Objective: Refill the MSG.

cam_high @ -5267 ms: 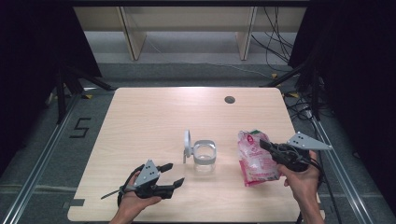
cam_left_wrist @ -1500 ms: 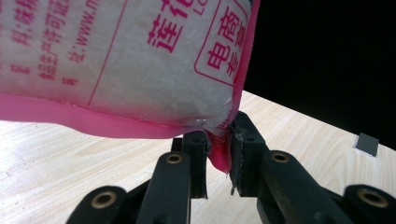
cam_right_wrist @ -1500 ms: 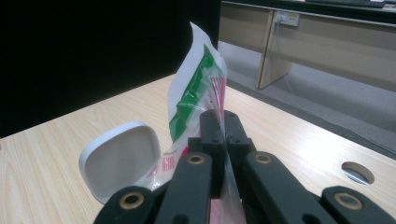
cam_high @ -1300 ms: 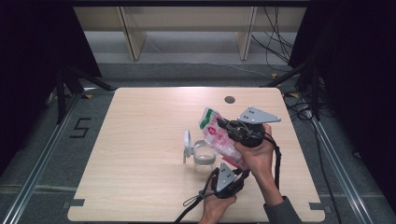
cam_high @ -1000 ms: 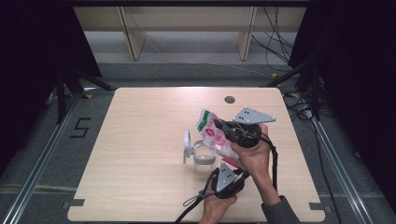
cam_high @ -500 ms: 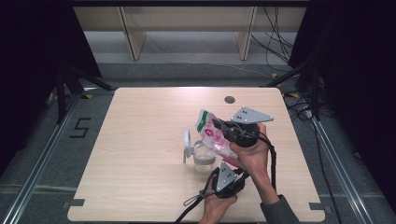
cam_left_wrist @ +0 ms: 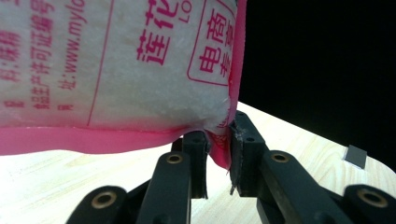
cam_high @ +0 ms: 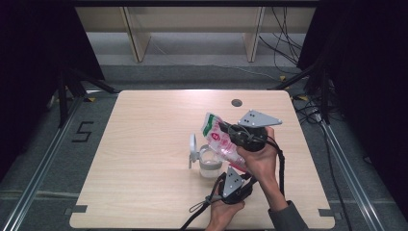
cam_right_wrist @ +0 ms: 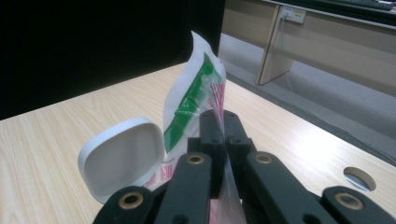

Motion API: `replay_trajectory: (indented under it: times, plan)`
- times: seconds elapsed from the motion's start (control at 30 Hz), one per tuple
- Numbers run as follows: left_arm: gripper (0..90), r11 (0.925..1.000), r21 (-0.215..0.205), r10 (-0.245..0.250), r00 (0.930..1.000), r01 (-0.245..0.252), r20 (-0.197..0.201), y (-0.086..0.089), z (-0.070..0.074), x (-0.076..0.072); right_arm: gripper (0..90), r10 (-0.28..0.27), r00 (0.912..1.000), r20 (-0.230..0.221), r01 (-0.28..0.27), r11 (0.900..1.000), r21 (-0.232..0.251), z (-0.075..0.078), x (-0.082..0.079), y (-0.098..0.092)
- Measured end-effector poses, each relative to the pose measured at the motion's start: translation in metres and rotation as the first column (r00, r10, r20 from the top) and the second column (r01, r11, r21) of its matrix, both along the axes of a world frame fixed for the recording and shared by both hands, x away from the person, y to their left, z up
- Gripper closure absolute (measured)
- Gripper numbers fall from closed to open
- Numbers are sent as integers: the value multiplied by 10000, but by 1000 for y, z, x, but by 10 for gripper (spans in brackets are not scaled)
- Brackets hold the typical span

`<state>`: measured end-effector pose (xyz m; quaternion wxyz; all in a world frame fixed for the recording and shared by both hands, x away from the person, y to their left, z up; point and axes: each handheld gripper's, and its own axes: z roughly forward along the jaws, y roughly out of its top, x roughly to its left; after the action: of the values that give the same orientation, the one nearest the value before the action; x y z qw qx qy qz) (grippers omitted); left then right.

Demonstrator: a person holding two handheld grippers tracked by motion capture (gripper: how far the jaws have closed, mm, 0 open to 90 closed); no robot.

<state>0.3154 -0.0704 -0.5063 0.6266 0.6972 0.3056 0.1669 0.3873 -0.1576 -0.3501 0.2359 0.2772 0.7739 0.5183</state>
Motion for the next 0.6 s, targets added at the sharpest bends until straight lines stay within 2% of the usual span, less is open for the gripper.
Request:
replay_trajectory:
  times: [0.17,0.2,0.3,0.33,0.37,0.5,0.53,0.57,0.6]
  plan:
    - [780,10000,-7,13,10000,-13,-15,0,0,0,900,57,9994,-333,-51,9998,182,-1,-1,2]
    - [780,10000,-5,-6,10000,6,-32,0,0,0,900,-69,10000,48,69,10000,-18,-1,0,1]
    - [780,10000,1,11,10000,-11,-46,0,0,0,900,27,9998,-191,-26,10000,6,-2,-1,3]
    - [780,10000,-19,4,10000,-4,-33,0,-1,0,900,-65,9991,-424,64,10000,-18,-1,-2,3]
    - [780,10000,-54,-20,10000,20,-27,0,-1,1,900,-185,9998,-106,185,9998,48,-2,-1,5]
    - [780,10000,-36,3,10000,-3,-63,0,-1,0,900,-65,9998,-180,62,9999,-157,-2,-1,5]
    - [780,10000,-69,-10,10000,10,-33,0,-1,0,900,-73,9996,-258,70,9999,-105,-2,-2,5]
    - [780,10000,-12,-31,10000,31,-83,1,0,1,900,-55,9999,-127,53,9999,-160,-2,-1,5]
    - [780,10000,-77,-46,9999,45,-130,0,0,1,900,-31,9997,-252,30,10000,-71,-2,-1,5]
